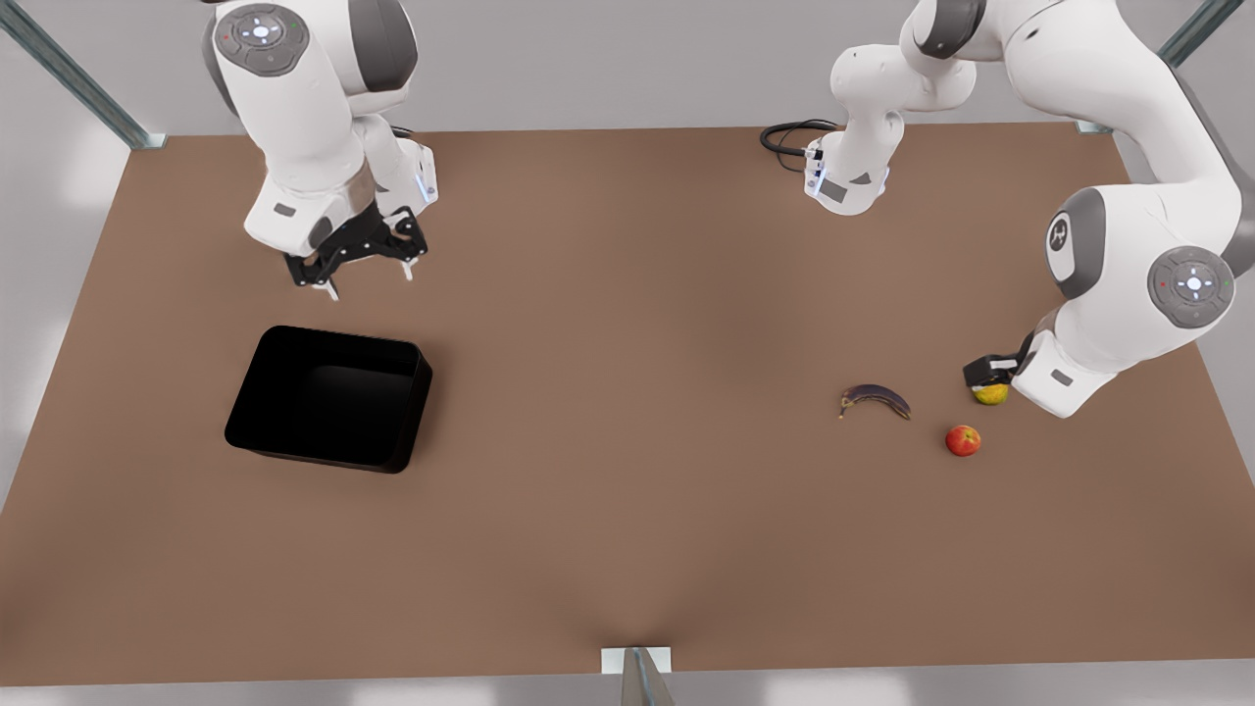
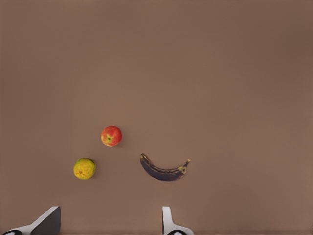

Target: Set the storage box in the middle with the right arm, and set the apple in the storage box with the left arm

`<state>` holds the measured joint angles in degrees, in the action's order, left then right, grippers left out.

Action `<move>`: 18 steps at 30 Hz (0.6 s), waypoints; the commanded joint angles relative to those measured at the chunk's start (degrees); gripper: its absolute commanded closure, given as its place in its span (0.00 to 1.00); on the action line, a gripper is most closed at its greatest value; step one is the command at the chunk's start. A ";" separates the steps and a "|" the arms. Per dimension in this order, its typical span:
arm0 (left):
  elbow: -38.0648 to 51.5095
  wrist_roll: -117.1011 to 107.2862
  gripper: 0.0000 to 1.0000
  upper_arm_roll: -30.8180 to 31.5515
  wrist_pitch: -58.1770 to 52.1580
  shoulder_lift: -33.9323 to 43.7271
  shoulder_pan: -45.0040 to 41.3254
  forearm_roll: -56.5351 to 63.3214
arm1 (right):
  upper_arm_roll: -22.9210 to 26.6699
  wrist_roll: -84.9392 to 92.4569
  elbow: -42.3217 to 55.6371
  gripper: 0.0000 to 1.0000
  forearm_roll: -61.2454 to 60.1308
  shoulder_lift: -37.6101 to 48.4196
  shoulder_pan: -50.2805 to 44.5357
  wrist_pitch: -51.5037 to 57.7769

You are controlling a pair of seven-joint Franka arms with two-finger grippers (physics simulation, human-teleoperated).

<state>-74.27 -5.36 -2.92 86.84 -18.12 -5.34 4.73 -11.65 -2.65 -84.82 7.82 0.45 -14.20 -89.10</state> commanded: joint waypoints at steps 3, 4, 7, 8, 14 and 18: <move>-0.26 0.18 0.00 -0.16 0.18 -0.60 -0.02 0.11 | -0.92 0.11 -0.35 0.00 0.00 -1.15 8.76 0.60; -1.49 0.00 0.00 -0.16 0.53 -1.04 0.16 -0.07 | -1.01 -0.42 -0.26 0.00 0.00 -2.90 1.91 0.51; -8.61 0.09 0.00 -0.25 9.49 -3.59 1.39 -0.16 | -1.01 -13.16 0.79 0.00 -0.26 -8.18 -11.63 0.42; -12.65 0.17 0.00 -0.33 14.05 -3.59 2.09 -0.07 | -0.92 -16.68 0.79 0.00 -0.70 -10.37 -14.62 0.25; -14.24 2.55 0.00 -0.16 17.75 -8.69 6.05 -0.07 | 3.83 -18.70 -1.14 0.00 0.09 -14.68 -12.78 -1.60; -15.99 3.69 0.00 -0.16 19.51 -11.15 8.16 -0.16 | 5.06 -20.46 -3.42 0.00 2.90 -16.80 -9.53 -5.19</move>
<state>-90.70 -1.67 -3.04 106.91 -29.27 2.88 4.62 -6.59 -23.19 -90.66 10.72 -15.80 -21.86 -98.07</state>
